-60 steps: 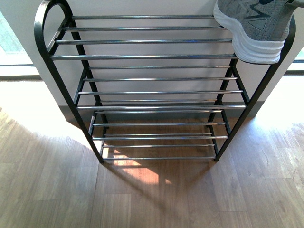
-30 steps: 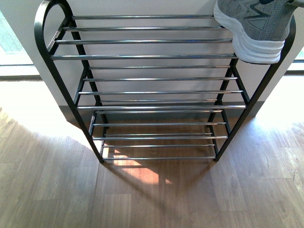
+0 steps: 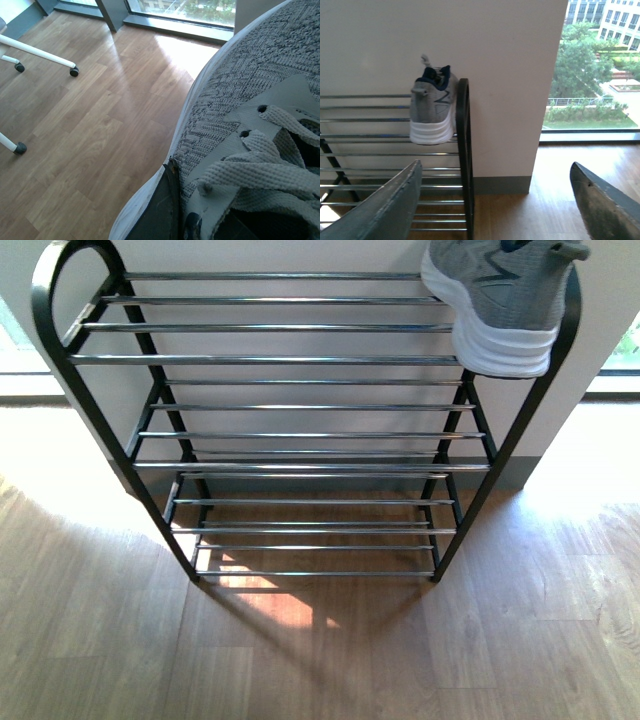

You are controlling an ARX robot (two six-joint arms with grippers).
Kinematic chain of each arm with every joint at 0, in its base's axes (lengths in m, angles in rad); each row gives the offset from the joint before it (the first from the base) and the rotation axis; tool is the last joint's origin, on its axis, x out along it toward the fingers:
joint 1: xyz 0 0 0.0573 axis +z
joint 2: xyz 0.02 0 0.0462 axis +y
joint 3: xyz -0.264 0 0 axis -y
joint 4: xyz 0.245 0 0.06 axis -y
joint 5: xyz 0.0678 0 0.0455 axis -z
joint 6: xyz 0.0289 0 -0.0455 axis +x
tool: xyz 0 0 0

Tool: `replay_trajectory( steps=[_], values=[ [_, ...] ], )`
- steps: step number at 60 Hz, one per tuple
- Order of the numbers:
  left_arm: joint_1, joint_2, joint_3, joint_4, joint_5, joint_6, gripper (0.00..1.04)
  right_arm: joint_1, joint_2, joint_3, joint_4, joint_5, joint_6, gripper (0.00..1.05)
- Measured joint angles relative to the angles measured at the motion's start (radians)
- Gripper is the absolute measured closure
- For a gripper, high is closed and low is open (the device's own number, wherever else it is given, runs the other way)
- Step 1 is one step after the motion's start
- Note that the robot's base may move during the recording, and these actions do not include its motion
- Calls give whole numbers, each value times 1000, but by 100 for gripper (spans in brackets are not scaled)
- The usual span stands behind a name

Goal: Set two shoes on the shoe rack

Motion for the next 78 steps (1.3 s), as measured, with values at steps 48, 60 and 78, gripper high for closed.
replay_trajectory(
  steps=[48, 60, 78],
  values=[
    [-223, 1207, 1444, -390, 467, -620, 103, 1, -1, 0, -1, 6, 0, 9],
    [-234, 1298, 1572, -430, 504, -615, 103, 1, -1, 0, -1, 6, 0, 9],
    [-248, 1313, 1575, -385, 542, -695, 71, 1, -1, 0, -1, 6, 0, 9]
  ],
)
